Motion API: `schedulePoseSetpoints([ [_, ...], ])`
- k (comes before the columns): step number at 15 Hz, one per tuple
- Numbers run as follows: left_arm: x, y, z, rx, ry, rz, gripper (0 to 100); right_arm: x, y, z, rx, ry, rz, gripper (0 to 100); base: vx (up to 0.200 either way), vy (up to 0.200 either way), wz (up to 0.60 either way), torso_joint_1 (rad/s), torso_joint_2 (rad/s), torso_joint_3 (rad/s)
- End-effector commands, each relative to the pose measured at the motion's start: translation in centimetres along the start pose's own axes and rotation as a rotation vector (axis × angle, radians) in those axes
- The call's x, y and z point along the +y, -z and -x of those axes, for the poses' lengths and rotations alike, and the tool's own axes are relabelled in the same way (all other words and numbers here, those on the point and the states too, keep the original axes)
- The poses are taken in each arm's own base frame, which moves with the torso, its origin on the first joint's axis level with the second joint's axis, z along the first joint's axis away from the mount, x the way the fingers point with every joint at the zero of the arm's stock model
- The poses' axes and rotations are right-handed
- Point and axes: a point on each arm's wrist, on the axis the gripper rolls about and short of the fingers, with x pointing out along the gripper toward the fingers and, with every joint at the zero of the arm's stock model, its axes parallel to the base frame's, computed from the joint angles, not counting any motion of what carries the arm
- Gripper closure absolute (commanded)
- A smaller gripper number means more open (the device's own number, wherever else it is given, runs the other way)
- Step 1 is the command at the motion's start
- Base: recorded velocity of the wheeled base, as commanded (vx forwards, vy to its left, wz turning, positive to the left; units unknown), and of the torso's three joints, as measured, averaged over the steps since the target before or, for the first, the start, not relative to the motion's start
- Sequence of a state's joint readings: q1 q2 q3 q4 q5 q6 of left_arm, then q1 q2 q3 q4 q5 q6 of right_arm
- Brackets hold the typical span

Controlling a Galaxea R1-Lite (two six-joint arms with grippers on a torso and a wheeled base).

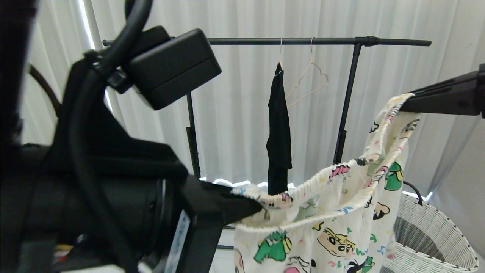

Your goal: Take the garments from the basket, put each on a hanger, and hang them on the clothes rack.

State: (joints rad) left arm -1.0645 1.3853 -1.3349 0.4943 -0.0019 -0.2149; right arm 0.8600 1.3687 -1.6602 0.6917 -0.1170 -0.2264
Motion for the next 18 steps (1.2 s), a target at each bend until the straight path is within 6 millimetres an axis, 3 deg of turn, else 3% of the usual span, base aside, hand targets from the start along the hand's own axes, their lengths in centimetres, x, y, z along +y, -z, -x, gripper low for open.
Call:
schedulePoseSetpoints([
  [1, -1.7, 0.7, 2.7, -0.010, 0.087, 0.021, 100, -0.1, -1.3, -2.4, 0.008, 0.001, 0.000, 100, 0.000, 0.000, 0.00, 0.000, 0.00, 0.000],
  [4, -2.0, 1.0, 3.1, -0.009, 0.109, 0.029, 100, -0.2, -2.8, -4.1, -0.014, 0.007, -0.003, 100, 0.000, 0.000, 0.00, 0.000, 0.00, 0.000],
  [8, -1.4, 0.9, 2.7, -0.016, 0.047, 0.034, 100, -0.3, -2.9, -4.2, -0.013, 0.008, -0.003, 100, 0.000, 0.000, 0.00, 0.000, 0.00, 0.000],
  [13, 5.4, -0.9, 0.7, -0.009, -0.380, -0.106, 100, -0.6, -1.3, 0.1, 0.067, 0.004, 0.002, 100, 0.000, 0.000, 0.00, 0.000, 0.00, 0.000],
  [15, 6.0, -2.0, 1.1, -0.045, -0.409, -0.093, 100, -0.6, -0.8, 1.3, 0.092, 0.016, 0.006, 100, 0.000, 0.000, 0.00, 0.000, 0.00, 0.000],
  [18, 6.1, -2.0, 1.2, -0.050, -0.410, -0.090, 100, -0.6, -0.7, 1.4, 0.104, 0.027, 0.009, 100, 0.000, 0.000, 0.00, 0.000, 0.00, 0.000],
])
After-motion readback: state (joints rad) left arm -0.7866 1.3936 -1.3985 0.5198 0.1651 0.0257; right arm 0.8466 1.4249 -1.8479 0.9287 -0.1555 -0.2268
